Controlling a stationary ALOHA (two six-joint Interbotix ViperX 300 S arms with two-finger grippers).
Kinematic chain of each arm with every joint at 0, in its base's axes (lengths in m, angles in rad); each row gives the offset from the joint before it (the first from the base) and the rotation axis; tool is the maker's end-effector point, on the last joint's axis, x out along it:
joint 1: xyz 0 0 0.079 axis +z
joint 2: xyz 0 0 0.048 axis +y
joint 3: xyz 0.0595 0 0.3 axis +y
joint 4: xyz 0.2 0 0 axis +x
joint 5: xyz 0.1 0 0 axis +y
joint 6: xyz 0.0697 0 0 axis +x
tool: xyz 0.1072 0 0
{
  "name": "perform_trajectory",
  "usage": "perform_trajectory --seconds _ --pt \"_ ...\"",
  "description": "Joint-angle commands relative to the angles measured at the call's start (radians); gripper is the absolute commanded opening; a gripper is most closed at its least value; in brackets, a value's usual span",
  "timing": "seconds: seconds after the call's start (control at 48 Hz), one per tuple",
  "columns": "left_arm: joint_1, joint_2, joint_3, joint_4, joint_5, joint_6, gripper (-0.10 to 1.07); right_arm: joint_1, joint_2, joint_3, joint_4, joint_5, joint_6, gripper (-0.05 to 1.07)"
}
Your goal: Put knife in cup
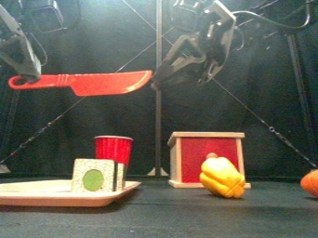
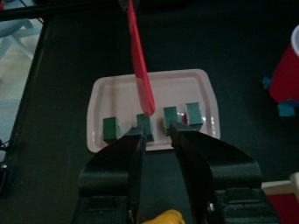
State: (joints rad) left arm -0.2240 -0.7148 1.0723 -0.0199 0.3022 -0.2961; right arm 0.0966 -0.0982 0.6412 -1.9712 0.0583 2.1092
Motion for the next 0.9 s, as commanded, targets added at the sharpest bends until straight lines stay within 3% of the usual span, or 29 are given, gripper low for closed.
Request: perform_trajectory --seconds 0.0,0.188,0.458,0.875 --pt "0.006 -0.029 -0.058 -0.003 0.048 -0.002 0.3 -0.005 -0.097 0.029 -0.015 0.009 0.0 0.68" --pt "0.038 -0.084 -0.12 -0.008 0.12 -0.008 0.3 -0.011 -0.209 0.118 -0.017 0.12 0.005 0.68" --pt "0.207 -0.077 -0.262 -0.086 0.374 -0.029 0.3 -0.008 -0.288 0.204 0.091 0.402 0.009 0.68" --pt "0.459 -0.018 -0.499 -0.069 0.795 -0.031 0.3 -0.008 -0.316 0.229 0.178 0.454 0.012 0.68"
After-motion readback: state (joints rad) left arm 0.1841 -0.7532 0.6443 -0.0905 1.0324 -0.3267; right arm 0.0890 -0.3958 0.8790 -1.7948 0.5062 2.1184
